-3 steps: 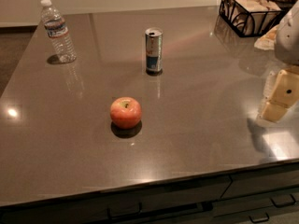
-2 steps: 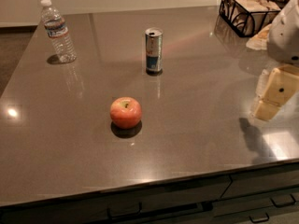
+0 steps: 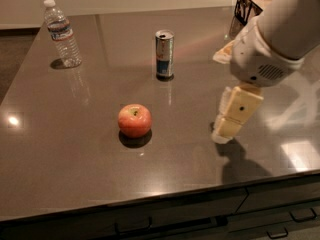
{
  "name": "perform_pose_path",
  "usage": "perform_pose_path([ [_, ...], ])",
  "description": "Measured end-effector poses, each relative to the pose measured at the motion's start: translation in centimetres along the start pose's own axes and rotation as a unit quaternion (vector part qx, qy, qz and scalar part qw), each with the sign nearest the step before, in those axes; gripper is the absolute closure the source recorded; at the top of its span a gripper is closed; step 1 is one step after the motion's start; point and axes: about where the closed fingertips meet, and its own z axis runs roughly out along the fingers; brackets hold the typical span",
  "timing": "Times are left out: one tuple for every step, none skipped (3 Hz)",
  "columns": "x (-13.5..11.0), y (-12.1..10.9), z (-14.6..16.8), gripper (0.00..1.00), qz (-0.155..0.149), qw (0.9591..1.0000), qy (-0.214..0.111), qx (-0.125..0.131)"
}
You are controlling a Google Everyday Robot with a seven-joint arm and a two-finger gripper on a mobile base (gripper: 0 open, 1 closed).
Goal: Move apple near redbull can
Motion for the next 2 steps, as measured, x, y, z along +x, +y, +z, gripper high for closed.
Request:
perform_pose_path([
  [-3.4, 0.7, 3.6, 0.0, -0.023, 0.9994, -0.023, -0.009],
  [-6.2, 1.0, 6.6, 0.0, -0.029, 0.9982, -0.045, -0.027],
])
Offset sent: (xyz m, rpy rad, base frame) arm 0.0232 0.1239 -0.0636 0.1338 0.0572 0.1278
